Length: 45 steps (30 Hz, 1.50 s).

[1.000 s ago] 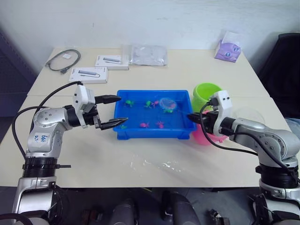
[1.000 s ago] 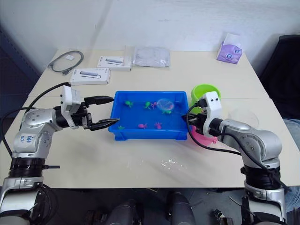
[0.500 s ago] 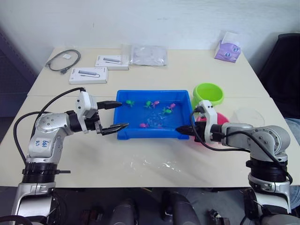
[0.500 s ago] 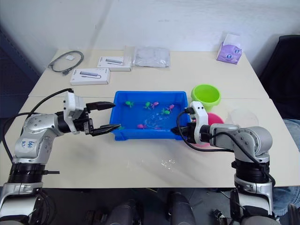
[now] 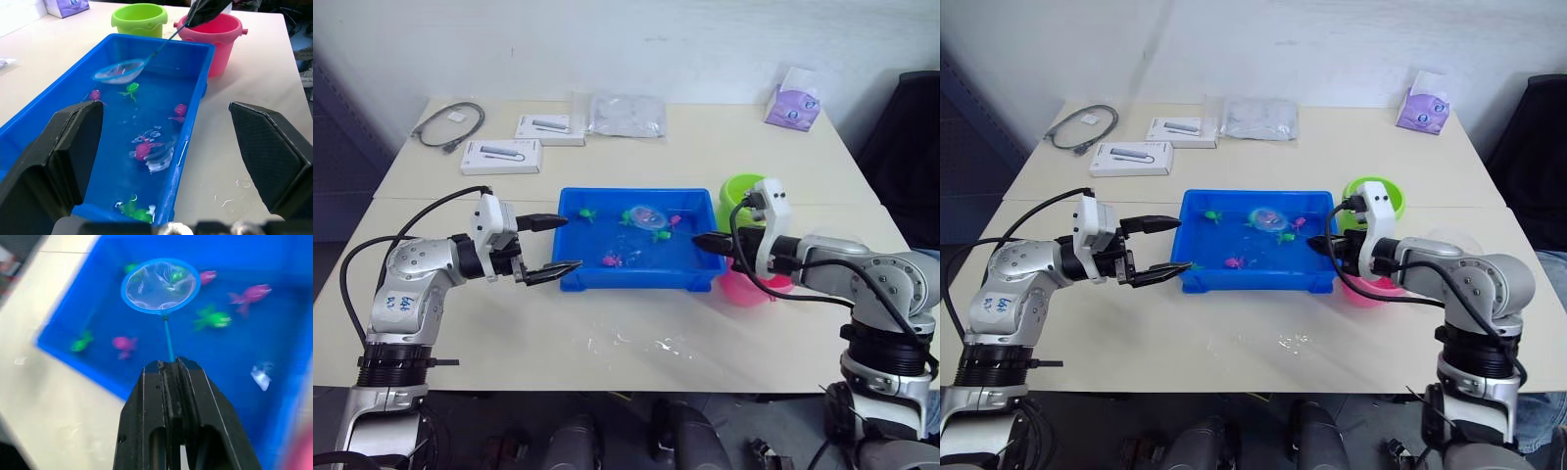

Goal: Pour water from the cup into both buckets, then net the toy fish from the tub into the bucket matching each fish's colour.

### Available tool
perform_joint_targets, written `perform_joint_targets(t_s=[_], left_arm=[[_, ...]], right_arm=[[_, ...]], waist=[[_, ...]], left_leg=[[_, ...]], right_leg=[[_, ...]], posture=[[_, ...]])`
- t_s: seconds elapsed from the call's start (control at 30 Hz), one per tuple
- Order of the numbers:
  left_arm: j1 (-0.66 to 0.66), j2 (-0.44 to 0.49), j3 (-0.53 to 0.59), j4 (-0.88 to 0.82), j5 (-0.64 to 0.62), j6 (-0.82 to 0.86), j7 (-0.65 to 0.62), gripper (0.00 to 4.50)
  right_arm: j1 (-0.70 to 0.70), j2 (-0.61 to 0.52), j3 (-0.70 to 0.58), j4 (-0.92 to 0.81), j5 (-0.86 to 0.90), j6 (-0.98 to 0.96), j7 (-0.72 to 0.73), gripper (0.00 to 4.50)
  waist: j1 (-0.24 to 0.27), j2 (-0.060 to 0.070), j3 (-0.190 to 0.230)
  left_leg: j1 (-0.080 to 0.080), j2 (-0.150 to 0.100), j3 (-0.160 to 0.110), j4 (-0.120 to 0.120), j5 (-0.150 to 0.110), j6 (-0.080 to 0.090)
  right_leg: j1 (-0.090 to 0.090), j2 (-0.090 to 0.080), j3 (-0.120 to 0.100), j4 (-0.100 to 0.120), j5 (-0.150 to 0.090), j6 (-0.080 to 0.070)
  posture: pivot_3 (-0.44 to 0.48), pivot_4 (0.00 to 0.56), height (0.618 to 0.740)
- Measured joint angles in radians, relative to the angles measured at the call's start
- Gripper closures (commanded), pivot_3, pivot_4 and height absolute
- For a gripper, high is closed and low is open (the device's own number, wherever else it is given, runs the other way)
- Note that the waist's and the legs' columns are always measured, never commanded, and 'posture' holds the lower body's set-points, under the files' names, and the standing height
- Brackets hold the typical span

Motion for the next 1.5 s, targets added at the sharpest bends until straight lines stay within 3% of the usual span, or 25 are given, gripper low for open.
perform_joint_targets(t_s=[0.2,0.63,0.83,0.97,1.2,1.5], left_arm=[[-0.011,-0.004,-0.017,0.006,0.001,-0.001,-0.001,0.08],[-0.011,0.001,-0.017,0.049,0.016,-0.029,-0.01,0.08],[-0.007,-0.006,-0.017,0.049,0.016,-0.033,-0.003,0.08],[-0.007,-0.011,-0.028,0.049,0.018,-0.034,-0.003,0.08],[-0.008,-0.011,-0.036,0.049,0.018,-0.026,-0.004,0.08],[0.002,-0.006,-0.035,0.043,0.018,-0.014,0.001,0.08]], right_arm=[[-0.019,-0.005,0.075,0.051,-0.054,0.004,0.002,4.5],[-0.122,0.022,0.031,0.08,-0.027,0.183,0.017,4.5],[-0.15,-0.065,0.043,0.08,-0.073,0.173,0.019,4.5],[-0.154,-0.121,0.139,0.084,-0.096,0.189,0.036,4.5],[-0.166,-0.129,0.203,0.093,-0.122,0.202,0.063,4.5],[-0.188,-0.092,0.273,0.169,-0.262,0.009,0.043,4.5]], waist=[[-0.005,0.0,0.0],[-0.002,0.0,0.0],[-0.001,0.0,0.0],[-0.003,0.0,0.0],[-0.002,0.0,0.0],[-0.002,0.0,0.0]], left_leg=[[0.0,0.001,0.0,0.0,0.0,0.0],[0.0,0.001,0.0,0.0,0.0,0.0],[-0.001,0.0,0.0,-0.001,0.0,0.0],[0.0,0.001,0.0,-0.001,0.0,0.0],[-0.001,0.001,0.0,-0.001,0.0,0.0],[-0.001,0.001,0.0,-0.001,0.0,0.0]], right_leg=[[0.0,0.0,0.0,0.0,0.0,0.0],[0.0,0.0,0.0,0.0,0.0,0.0],[0.0,-0.001,0.0,-0.001,0.0,0.0],[0.0,-0.001,0.0,0.0,0.0,0.0],[0.0,-0.001,0.0,-0.001,0.0,0.0],[-0.001,-0.001,-0.001,-0.001,0.0,0.0]], posture=[[0.0,0.15,0.74],[0.0,0.15,0.74],[0.0,0.15,0.74],[0.0,0.15,0.74],[0.0,0.15,0.74],[0.0,0.15,0.74]])
